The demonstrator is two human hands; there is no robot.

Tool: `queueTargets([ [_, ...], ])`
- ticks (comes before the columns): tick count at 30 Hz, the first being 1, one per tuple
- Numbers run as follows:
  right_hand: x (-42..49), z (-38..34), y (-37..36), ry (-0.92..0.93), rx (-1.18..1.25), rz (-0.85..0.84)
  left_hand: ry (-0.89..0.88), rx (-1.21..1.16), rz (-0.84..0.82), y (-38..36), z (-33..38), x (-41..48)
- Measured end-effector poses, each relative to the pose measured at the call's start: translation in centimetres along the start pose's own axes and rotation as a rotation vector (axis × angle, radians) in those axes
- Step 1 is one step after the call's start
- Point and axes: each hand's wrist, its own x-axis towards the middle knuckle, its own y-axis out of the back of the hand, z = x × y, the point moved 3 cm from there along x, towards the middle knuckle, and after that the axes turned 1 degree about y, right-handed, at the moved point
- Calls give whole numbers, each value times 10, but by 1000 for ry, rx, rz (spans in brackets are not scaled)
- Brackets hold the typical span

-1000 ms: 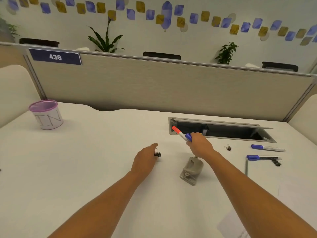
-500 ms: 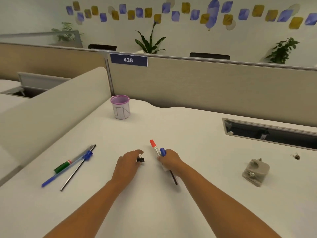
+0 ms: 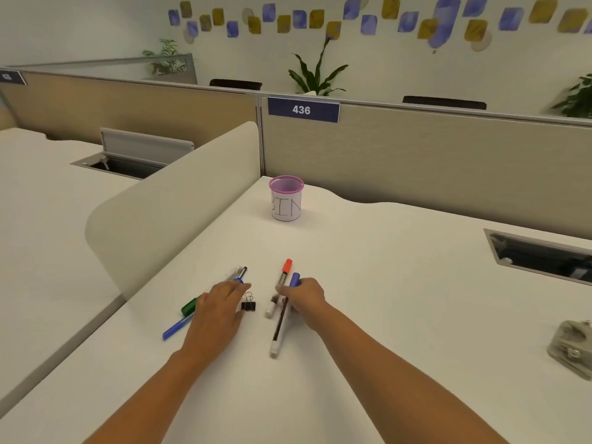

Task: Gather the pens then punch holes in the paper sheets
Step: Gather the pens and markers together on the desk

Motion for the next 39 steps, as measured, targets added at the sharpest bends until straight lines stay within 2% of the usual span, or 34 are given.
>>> queueTargets([
  [3, 1, -4, -10, 37, 47, 49, 64, -19, 9, 1, -16, -5],
  [6, -4, -5, -9, 150, -180, 98, 112, 9, -54, -5, -31, -10],
  [11, -13, 1, -18, 213, -278, 8, 106, 52, -134, -7, -32, -11],
  [16, -17, -4, -39, 281, -305, -86, 118, 87, -137, -6, -37, -11],
  [23, -23, -8, -61, 296, -258, -151, 130, 55, -131, -1, -46, -12],
  [27, -25, -6, -57, 312, -278, -132, 132, 36, -115, 2, -42, -12],
  [32, -33, -1, -40, 376, -522, -63, 103, -2, -95, 2, -19, -7],
  [36, -42, 11, -13, 446, -748, 6, -23, -64, -49, -4, 19, -8],
  [39, -51, 26, 15, 451, -854, 69, -106, -76, -113, -14, 52, -7],
])
